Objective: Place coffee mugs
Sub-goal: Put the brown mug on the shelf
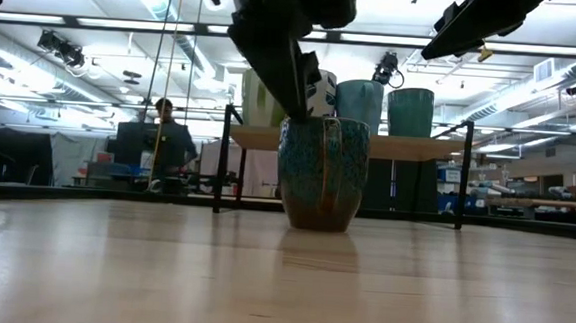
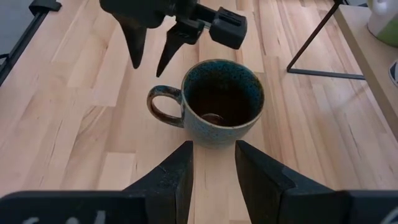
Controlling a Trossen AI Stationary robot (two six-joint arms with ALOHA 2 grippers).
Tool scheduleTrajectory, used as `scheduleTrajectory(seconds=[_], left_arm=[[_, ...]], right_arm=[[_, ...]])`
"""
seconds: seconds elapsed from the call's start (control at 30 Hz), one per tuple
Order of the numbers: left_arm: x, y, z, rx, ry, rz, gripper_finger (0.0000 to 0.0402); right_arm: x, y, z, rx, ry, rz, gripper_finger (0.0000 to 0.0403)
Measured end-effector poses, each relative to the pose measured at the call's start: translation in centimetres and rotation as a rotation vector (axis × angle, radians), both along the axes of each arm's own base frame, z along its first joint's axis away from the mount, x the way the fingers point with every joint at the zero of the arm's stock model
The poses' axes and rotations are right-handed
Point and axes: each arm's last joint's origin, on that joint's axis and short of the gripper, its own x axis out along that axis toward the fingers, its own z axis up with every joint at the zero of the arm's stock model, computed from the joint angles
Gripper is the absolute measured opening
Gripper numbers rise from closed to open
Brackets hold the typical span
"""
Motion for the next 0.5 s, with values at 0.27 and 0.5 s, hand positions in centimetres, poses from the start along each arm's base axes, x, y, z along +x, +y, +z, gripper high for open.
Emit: scheduleTrajectory(seconds=[0.27,0.5], left_arm=[[1.3,-1.4,-1.1,0.009,-0.088,-0.085,0.0143],[2.5,-1.1,-1.7,0.091,-0.173,-0.053,0.0143]], right_arm=[[0.1,0.0,0.1,0.001,-0.017,0.001,0.0125],[0.1,0.0,0.1,0.002,-0.015,0.001,0.0125]])
